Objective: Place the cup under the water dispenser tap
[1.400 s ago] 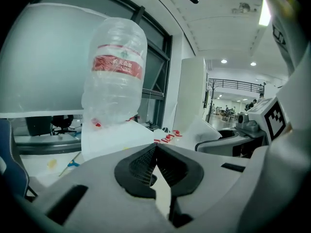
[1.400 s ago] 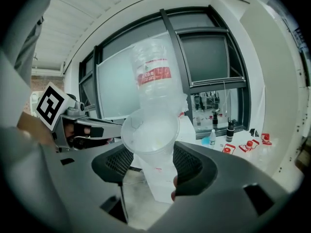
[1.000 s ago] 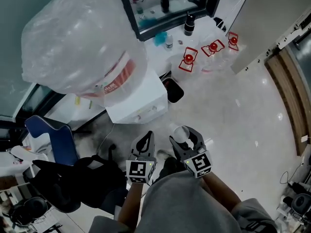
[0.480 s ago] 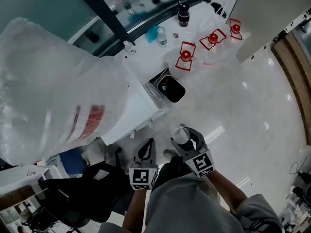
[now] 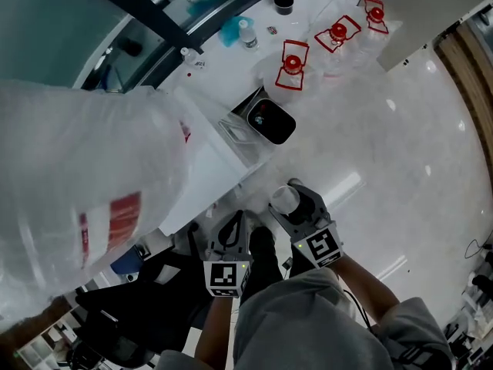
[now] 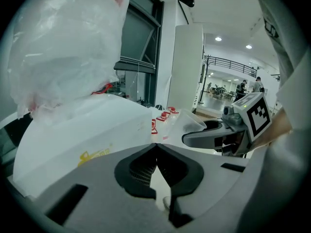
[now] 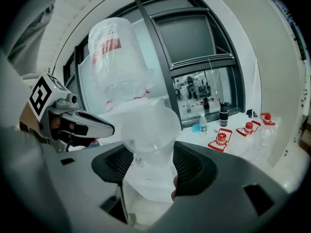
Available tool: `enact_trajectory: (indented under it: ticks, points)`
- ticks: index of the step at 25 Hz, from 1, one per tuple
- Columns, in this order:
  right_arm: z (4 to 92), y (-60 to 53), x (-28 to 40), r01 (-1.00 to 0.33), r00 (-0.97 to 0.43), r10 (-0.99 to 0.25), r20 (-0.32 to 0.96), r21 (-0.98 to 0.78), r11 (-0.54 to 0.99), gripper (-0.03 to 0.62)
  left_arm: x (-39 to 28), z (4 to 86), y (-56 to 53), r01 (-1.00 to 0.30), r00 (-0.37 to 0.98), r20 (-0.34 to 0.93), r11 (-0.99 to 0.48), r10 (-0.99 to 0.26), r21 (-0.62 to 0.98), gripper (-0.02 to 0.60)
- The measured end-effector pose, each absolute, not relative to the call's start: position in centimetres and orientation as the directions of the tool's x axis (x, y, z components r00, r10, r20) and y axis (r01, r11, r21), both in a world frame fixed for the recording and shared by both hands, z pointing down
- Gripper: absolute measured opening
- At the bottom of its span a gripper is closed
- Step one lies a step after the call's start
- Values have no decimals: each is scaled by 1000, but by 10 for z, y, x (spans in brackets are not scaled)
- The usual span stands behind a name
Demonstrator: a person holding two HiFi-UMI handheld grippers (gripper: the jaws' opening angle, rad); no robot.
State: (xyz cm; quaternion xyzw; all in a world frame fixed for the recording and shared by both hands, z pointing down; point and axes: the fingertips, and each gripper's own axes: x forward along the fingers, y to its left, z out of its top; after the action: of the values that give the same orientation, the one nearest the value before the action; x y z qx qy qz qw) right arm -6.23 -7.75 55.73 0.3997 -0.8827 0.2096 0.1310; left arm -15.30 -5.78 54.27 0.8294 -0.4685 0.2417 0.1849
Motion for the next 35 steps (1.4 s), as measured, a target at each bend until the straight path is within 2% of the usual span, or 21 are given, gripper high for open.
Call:
enact_trajectory:
  ticks: [9,14,21,35]
  points:
    - [638,-67,-81,-787,-603,-641,476,-221,576,252,-160,576,-50,-827,487,614,-554,-621,97,11]
    - [663,-74,-87,-794,-595,-653,469,-219,567,252,-165,596,-47,-835,477,632,-539,-610,111,11]
    - [698,-76,-90,-777,-581,-647,494,-99,622,252,-164,614,-45,-807,496,657,-580,-568,108,11]
    - [791,-73,-126,-765,-596,-613,519,-133,630,252,-170,649,-32,-787,505,683,-607,-528,113,11]
